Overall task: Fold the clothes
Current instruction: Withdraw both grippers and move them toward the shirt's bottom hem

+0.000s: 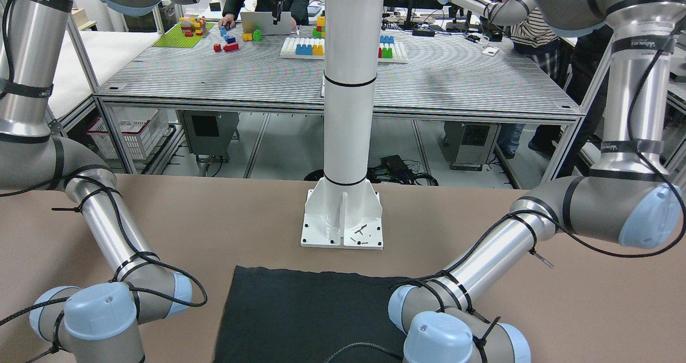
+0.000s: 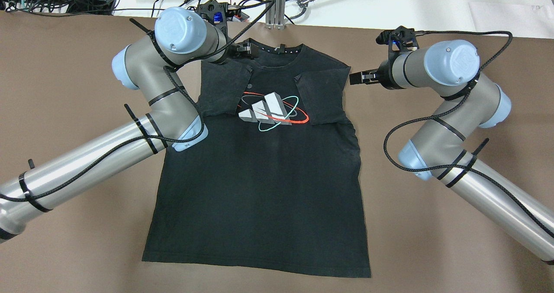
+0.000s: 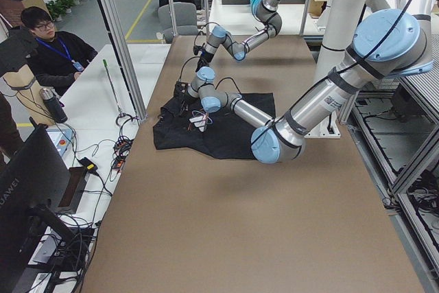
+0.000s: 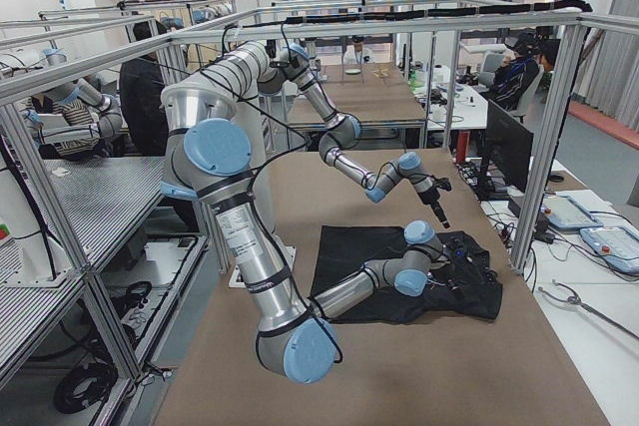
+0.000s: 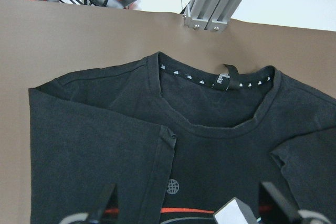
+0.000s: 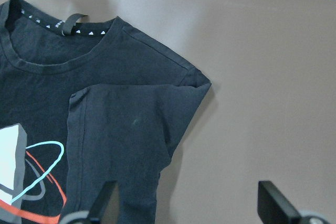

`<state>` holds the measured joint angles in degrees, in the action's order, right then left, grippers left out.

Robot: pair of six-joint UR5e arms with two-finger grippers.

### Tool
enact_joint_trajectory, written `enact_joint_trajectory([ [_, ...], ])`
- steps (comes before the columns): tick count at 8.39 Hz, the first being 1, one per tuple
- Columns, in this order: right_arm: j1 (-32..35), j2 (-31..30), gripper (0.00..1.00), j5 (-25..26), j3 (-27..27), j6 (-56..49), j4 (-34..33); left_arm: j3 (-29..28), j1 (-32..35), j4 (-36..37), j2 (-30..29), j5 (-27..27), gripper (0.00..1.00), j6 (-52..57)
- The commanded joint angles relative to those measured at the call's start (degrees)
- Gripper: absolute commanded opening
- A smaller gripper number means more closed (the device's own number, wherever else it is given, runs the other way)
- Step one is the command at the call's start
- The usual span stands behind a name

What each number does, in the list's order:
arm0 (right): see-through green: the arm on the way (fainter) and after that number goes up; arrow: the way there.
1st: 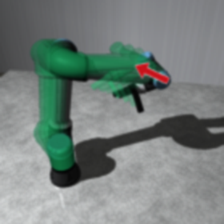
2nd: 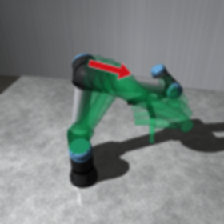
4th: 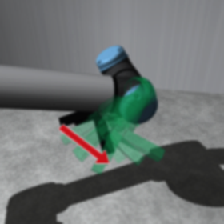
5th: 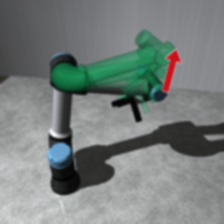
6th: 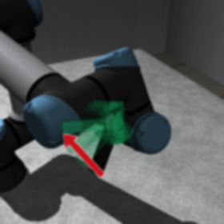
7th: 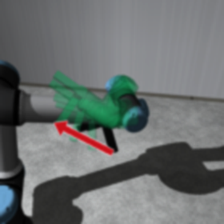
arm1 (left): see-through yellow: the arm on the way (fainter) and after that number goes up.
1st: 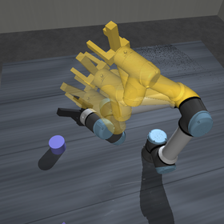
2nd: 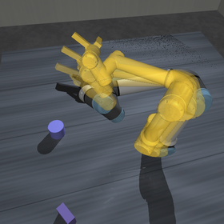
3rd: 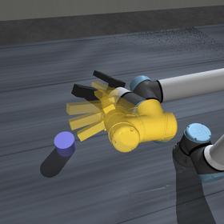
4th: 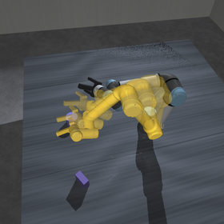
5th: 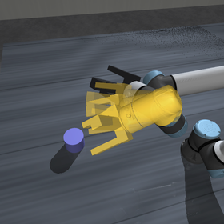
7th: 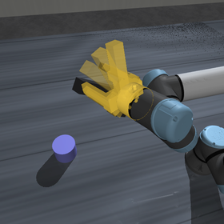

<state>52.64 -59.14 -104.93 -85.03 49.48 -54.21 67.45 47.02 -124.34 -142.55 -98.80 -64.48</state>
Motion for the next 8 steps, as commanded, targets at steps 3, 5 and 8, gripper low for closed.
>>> enact_joint_trajectory([
  [3, 0.18, -4.65, 0.93, -4.48, -19.52, 10.01, -23.97, 8.46, -0.35, -0.81, 9.02, -6.92, 0.94, 0.67],
  [5, 2.97, -11.58, 0.93, -15.51, -25.94, 9.94, -25.68, 13.21, -0.79, -6.67, 14.82, -10.24, 0.94, 0.5],
  [8, 4.75, -20.72, 0.94, -20.95, -31.94, 13.52, -24.11, 27.69, -1.4, -7.49, 26.15, -11.41, 0.94, -4.93],
])
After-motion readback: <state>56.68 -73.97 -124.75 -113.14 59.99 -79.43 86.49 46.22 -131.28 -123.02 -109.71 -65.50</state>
